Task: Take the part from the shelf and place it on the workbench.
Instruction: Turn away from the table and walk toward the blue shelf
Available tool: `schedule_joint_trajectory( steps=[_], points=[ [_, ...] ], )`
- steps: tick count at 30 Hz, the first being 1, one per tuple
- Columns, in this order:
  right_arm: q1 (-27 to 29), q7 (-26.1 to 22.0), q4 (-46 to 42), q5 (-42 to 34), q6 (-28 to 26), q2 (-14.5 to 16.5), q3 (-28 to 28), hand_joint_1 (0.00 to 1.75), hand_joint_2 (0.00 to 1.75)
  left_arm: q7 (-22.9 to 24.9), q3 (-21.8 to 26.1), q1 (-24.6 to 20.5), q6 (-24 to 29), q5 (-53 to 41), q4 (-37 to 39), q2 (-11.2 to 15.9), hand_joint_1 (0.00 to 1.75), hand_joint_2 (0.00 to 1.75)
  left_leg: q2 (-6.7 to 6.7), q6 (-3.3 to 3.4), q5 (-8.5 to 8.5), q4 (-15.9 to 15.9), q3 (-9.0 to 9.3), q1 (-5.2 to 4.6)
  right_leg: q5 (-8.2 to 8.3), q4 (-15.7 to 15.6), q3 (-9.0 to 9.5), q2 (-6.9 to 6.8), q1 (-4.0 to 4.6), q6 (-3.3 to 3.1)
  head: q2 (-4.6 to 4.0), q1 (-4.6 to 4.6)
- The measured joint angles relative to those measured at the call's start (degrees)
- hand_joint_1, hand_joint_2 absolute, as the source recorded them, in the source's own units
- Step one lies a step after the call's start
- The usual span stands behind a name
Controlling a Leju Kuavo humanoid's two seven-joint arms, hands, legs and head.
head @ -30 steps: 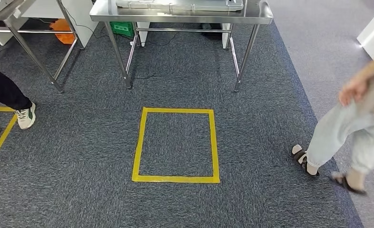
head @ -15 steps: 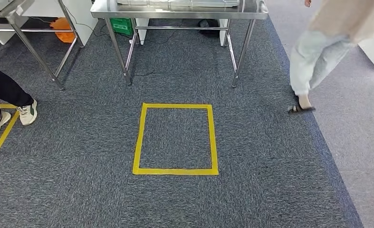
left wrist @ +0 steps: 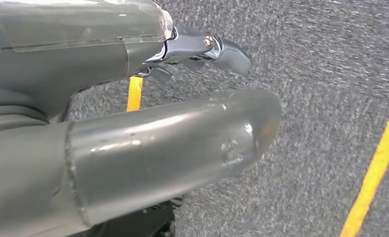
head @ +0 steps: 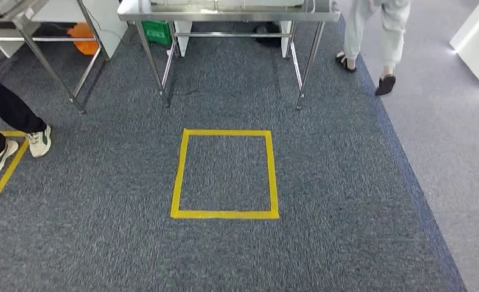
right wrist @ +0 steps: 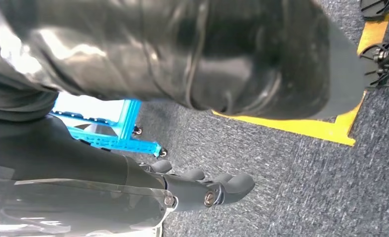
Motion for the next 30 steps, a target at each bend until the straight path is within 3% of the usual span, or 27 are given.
schedule_joint_trajectory(
  steps=[3,5,7,8,9,11,13,14,15,17,19,22,24,25,26,28,30],
  points=[
    [0.0,-1.6,0.0,-2.3,1.1,0.0,-1.0,0.0,0.0,-0.2,0.1,0.1,-0.1,0.2,0.0,0.1,0.0,0.0,-0.41,1.0,0.89,-0.8,-0.46,0.34,-0.09,0.2,-0.23,-0.12,0.02,1.0,0.0,0.01],
    [-0.1,-2.1,0.0,-3.0,1.4,0.0,-1.6,0.0,0.0,-0.4,0.2,0.1,-0.3,0.2,0.0,0.1,0.0,0.0,-0.69,1.6,1.66,-1.2,-0.76,0.56,-3.06,3.8,-1.77,0.16,-0.11,1.47,0.0,0.01],
    [-0.1,-2.4,0.0,-3.1,1.4,0.0,-2.0,0.0,0.0,-0.5,0.3,0.2,-0.3,0.2,0.0,0.1,0.0,0.0,-1.04,1.91,2.13,-1.2,-1.41,0.45,-7.26,10.5,-4.43,0.34,-0.27,1.74,0.0,0.01],
    [-0.1,-2.5,0.0,-3.0,1.4,0.0,-2.2,0.0,0.0,-0.5,0.3,0.3,-0.3,0.2,0.0,0.1,0.0,0.0,-1.31,1.93,2.32,-1.1,-1.72,0.41,-8.3,13.1,-5.28,0.36,-0.34,1.79,0.0,0.01],
    [0.0,-2.5,0.0,-3.0,1.4,0.0,-2.3,0.0,0.0,-0.5,0.3,0.3,-0.3,0.1,0.0,0.1,0.0,0.0,-1.67,1.86,2.46,-0.9,-2.0,0.4,-8.19,13.9,-5.3,0.39,-0.39,1.79,0.0,0.01],
    [0.0,-2.6,0.0,-2.9,1.4,0.0,-2.4,0.0,0.0,-0.5,0.4,0.4,-0.3,0.1,0.0,0.2,0.0,0.0,-2.61,1.68,2.63,-0.5,-2.43,0.43,-5.21,9.7,-2.5,0.82,-0.51,1.61,0.0,0.01],
    [0.0,-2.6,0.0,-2.7,1.4,0.0,-2.4,0.0,0.0,-0.7,0.4,0.4,-0.3,-0.1,0.0,0.2,0.0,0.0,-3.59,1.31,2.69,0.0,-2.85,0.38,-2.67,2.7,1.27,3.03,-0.69,1.25,0.0,0.0],
    [0.0,-2.6,0.0,-2.5,1.4,0.0,-2.4,0.0,0.0,-0.8,0.4,0.3,-0.2,-0.3,0.0,0.2,0.0,0.0,-4.06,1.0,2.79,0.2,-3.13,0.35,-2.18,0.6,2.29,3.97,-0.72,1.11,0.0,0.0],
    [-0.1,-2.6,0.0,-2.2,1.4,0.0,-2.4,0.0,0.0,-1.0,0.4,0.3,-0.2,-0.4,0.0,0.2,0.0,0.0,-4.55,0.62,2.94,0.4,-3.43,0.34,-2.25,-0.2,2.59,4.55,-0.67,0.97,0.0,-0.01],
    [-0.1,-2.6,0.0,-1.4,1.3,0.0,-2.3,0.0,0.0,-1.3,0.4,0.3,-0.1,-0.7,0.0,0.4,0.0,0.0,-5.58,-0.16,3.29,0.4,-3.91,0.41,-1.99,-0.4,2.42,3.6,-0.65,0.5,0.0,0.0],
    [-0.2,-2.6,0.0,-0.7,1.3,0.0,-2.2,0.0,0.0,-1.5,0.4,0.4,-0.2,-0.9,0.0,0.5,0.0,0.0,-4.66,-0.69,2.14,2.0,-4.89,0.45,-1.55,-0.8,2.33,2.25,-0.81,-0.38,0.0,-0.01],
    [0.0,-2.5,0.0,0.2,1.2,0.0,-2.0,0.0,0.0,-1.7,0.4,0.2,-0.2,-1.2,0.0,0.6,0.0,0.0,-1.52,-1.31,-3.38,11.6,-9.19,0.51,-1.19,-0.9,1.91,-0.07,-0.53,-1.21,0.0,-0.03],
    [0.2,-2.1,0.0,1.8,1.2,0.0,-1.3,0.0,0.0,-1.8,0.4,0.3,-0.2,-1.5,0.0,0.6,0.0,0.0,-0.91,-1.53,-4.82,16.3,-10.9,0.55,-1.16,-0.8,1.65,-1.62,-0.24,-1.26,0.0,-0.03],
    [0.2,-1.7,0.0,2.7,1.2,-0.1,-0.6,0.0,0.0,-1.8,0.4,0.4,-0.2,-1.7,0.0,0.6,0.0,0.0,-0.68,-1.47,-4.0,15.6,-10.25,0.54,-1.17,-0.7,1.59,-2.32,-0.12,-1.27,0.0,-0.03],
    [0.2,-1.1,0.0,3.4,1.2,-0.1,0.3,0.0,0.0,-1.9,0.4,0.5,-0.2,-1.8,0.0,0.6,0.0,0.0,-0.23,-1.27,-2.34,12.8,-8.5,0.5,-1.19,-0.6,1.59,-2.98,-0.01,-1.26,0.0,-0.03],
    [0.2,0.0,0.0,3.9,1.3,-0.1,2.5,0.0,0.0,-1.9,0.4,0.4,-0.2,-1.8,0.0,0.7,0.0,0.0,2.04,-0.49,0.66,4.7,-4.04,0.1,-1.28,-0.5,1.64,-4.18,0.3,-1.13,0.0,-0.02],
    [0.2,0.6,0.1,4.0,1.4,-0.1,4.5,0.0,0.0,-1.9,0.4,0.2,-0.2,-1.9,0.0,0.7,0.0,0.0,3.59,0.25,1.59,0.5,-2.08,-0.43,-1.33,-0.4,1.62,-5.22,0.54,-0.7,0.0,-0.02]
  ],
)
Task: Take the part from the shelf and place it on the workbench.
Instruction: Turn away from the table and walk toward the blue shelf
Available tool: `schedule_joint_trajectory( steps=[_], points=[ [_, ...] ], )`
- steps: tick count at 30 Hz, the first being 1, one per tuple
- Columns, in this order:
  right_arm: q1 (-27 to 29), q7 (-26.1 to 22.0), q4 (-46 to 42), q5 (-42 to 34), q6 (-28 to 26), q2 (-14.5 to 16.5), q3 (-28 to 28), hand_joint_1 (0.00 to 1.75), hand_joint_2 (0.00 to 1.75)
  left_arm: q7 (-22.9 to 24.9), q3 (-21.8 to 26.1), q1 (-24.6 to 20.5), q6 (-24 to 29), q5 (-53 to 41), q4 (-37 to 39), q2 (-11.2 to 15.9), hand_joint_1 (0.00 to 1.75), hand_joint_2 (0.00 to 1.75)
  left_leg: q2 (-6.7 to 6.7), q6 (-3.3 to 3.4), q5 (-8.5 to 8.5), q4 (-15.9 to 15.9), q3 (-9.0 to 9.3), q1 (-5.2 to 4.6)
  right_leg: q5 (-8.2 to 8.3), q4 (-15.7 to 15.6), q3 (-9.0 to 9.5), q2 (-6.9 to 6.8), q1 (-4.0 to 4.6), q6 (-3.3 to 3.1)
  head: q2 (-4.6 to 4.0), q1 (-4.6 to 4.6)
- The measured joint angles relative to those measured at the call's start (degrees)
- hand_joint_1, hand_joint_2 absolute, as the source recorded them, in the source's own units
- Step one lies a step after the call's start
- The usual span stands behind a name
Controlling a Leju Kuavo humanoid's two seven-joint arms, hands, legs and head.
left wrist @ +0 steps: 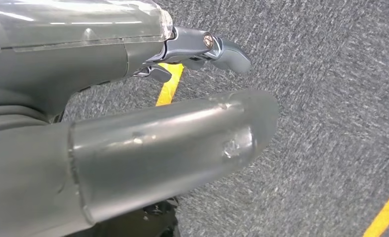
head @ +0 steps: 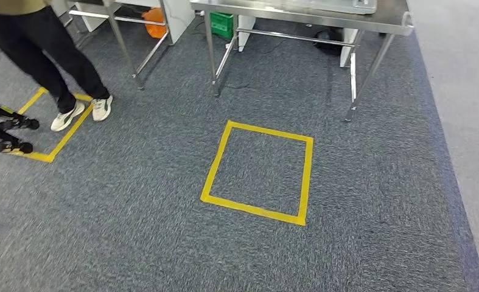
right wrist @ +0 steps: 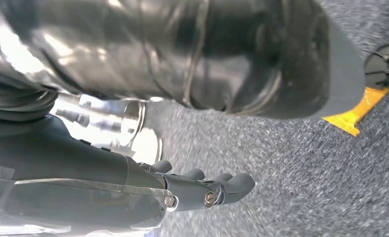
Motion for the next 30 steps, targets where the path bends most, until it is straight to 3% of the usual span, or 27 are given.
schedule_joint_trajectory(
  steps=[2,3,5,7,8,9,10,11,12,14,16,18,20,22,24,25,26,27,29,30],
  points=[
    [-0.1,0.7,0.0,0.0,0.2,0.0,1.7,0.0,0.0,0.0,0.0,0.2,0.0,-0.2,0.0,0.0,0.0,0.0,-0.8,0.5,0.24,-0.5,-0.21,-0.1,0.06,-0.1,0.15,-1.0,0.1,0.55,0.0,0.0],
    [-0.1,1.1,0.0,0.0,0.4,-0.1,2.6,0.0,0.0,0.0,0.0,0.3,0.0,-0.3,0.0,0.0,0.0,0.0,-1.31,0.75,0.54,-0.8,-0.18,0.05,-0.17,0.0,0.25,-0.8,0.05,0.86,0.0,0.01],
    [0.1,1.9,0.0,0.0,0.8,-0.3,4.7,0.0,0.0,-0.1,0.0,0.3,0.0,-0.4,0.0,-0.1,0.0,0.0,-2.46,1.4,1.25,-1.4,-0.14,0.46,-2.39,2.7,-0.73,1.84,-0.13,1.46,0.0,0.01],
    [0.4,2.4,0.1,0.0,1.1,-0.4,6.6,0.0,0.0,-0.4,0.0,0.1,0.0,-0.6,0.0,-0.2,0.0,0.0,-3.65,1.8,1.69,-1.5,-0.52,0.56,-6.51,9.7,-3.86,4.95,-0.48,1.79,0.0,0.01],
    [0.6,2.5,0.2,0.0,1.2,-0.4,7.3,0.0,0.0,-0.7,0.0,0.0,0.0,-0.6,0.0,-0.2,0.0,0.0,-4.31,1.85,1.79,-1.4,-0.76,0.54,-7.97,13.2,-5.45,5.49,-0.57,1.89,0.0,0.01],
    [0.6,2.7,0.2,0.0,1.2,-0.4,7.9,0.0,0.0,-1.2,0.0,0.1,-0.1,-0.5,0.0,-0.2,0.0,0.0,-5.0,1.86,1.86,-1.2,-0.94,0.53,-8.39,15.4,-6.43,5.68,-0.64,1.96,0.0,0.01],
    [0.7,2.8,0.2,0.0,1.2,-0.5,8.4,0.0,0.0,-1.8,0.0,0.1,0.0,-0.4,0.0,-0.2,0.0,0.0,-5.77,1.8,1.89,-1.0,-1.08,0.55,-7.49,15.3,-6.32,5.77,-0.73,2.02,0.0,0.01],
    [0.8,2.9,0.2,0.0,1.1,-0.5,8.8,0.0,0.0,-2.6,0.0,0.2,0.0,-0.4,0.0,-0.3,0.0,0.0,-6.53,1.71,1.85,-0.7,-1.17,0.59,-5.62,13.0,-5.2,5.98,-0.86,2.05,0.0,0.0],
    [0.8,2.9,0.2,0.0,1.1,-0.6,9.2,0.0,0.0,-3.4,0.0,0.2,0.0,-0.3,0.0,-0.3,0.0,0.0,-7.3,1.57,1.76,-0.4,-1.25,0.63,-3.4,9.1,-3.37,6.69,-1.06,2.06,0.0,0.01],
    [1.0,3.0,0.3,0.0,1.0,-0.7,9.8,0.0,0.0,-4.7,0.0,0.0,0.0,-0.3,0.0,-0.4,0.0,0.0,-8.69,0.97,1.59,0.3,-1.7,0.57,-0.98,2.8,-0.46,9.25,-1.31,1.99,0.0,0.01],
    [1.0,2.9,0.4,0.0,1.0,-0.7,10.2,0.0,0.0,-5.2,0.0,-0.1,0.0,-0.3,0.0,-0.4,0.0,0.0,-9.92,0.15,1.76,0.6,-2.33,0.56,-0.92,1.1,0.11,10.34,-1.21,1.74,0.0,0.0],
    [0.8,2.9,0.4,0.0,1.0,-0.7,10.4,0.0,0.0,-5.3,0.0,0.0,0.0,-0.2,0.0,-0.4,0.0,0.0,-10.75,-0.55,2.0,0.6,-2.77,0.7,-0.55,0.9,0.08,8.92,-1.28,1.09,0.0,0.0],
    [0.8,2.9,0.4,0.0,1.0,-0.7,10.7,0.0,0.0,-5.4,0.0,0.1,0.0,-0.2,0.0,-0.5,0.0,0.0,-8.73,-1.1,0.41,3.0,-4.06,0.71,-0.13,0.3,0.1,7.39,-1.45,0.21,0.0,-0.03],
    [1.0,3.0,0.4,0.0,1.0,-0.7,10.9,0.0,0.0,-5.4,0.0,-0.1,0.0,-0.1,0.0,-0.5,0.0,0.0,-5.55,-1.58,-3.31,9.7,-7.19,0.76,0.01,0.2,-0.1,5.78,-1.25,-0.28,0.0,-0.04],
    [1.2,3.0,0.4,0.0,1.0,-0.8,11.0,0.0,0.0,-5.5,0.0,-0.1,0.0,-0.1,0.0,-0.6,0.0,0.0,-4.43,-1.95,-5.72,16.2,-10.07,0.92,-0.04,0.4,-0.33,4.05,-1.03,-0.38,0.0,-0.03],
    [1.2,3.0,0.4,0.0,1.0,-0.8,11.0,0.0,0.0,-5.5,0.0,0.0,0.0,-0.1,0.0,-0.6,0.0,0.0,-4.25,-2.0,-5.46,16.8,-10.19,0.97,-0.09,0.4,-0.38,3.27,-0.96,-0.39,0.0,-0.04],
    [1.1,3.0,0.4,0.0,1.0,-0.8,11.0,0.0,0.0,-5.5,0.0,0.0,0.0,-0.1,0.0,-0.6,0.0,0.0,-4.02,-1.96,-4.18,15.1,-9.1,0.99,-0.14,0.4,-0.34,2.53,-0.92,-0.37,0.0,-0.04],
    [1.1,3.0,0.4,0.0,1.0,-0.8,11.0,0.0,0.0,-5.8,0.0,0.1,0.1,-0.1,0.0,-0.6,0.0,0.0,-3.49,-1.79,-2.3,11.4,-6.96,0.96,-0.21,0.4,-0.24,1.87,-0.89,-0.3,0.0,-0.04],
    [1.0,2.9,0.4,0.0,1.0,-0.8,11.1,0.0,0.0,-6.9,-0.1,0.1,0.0,0.7,-0.6,-0.6,0.0,0.0,-1.05,-1.11,0.2,3.3,-2.58,0.59,-0.39,0.4,0.04,0.7,-0.74,0.01,0.0,-0.03],
    [0.9,2.9,0.4,0.0,0.9,-0.8,11.1,0.0,0.0,-7.5,-0.6,0.2,-0.4,2.1,-1.5,-0.8,0.0,0.0,-0.22,-0.75,0.66,1.0,-1.43,0.36,-0.45,0.4,0.14,0.19,-0.64,0.26,0.0,-0.03]
  ],
)
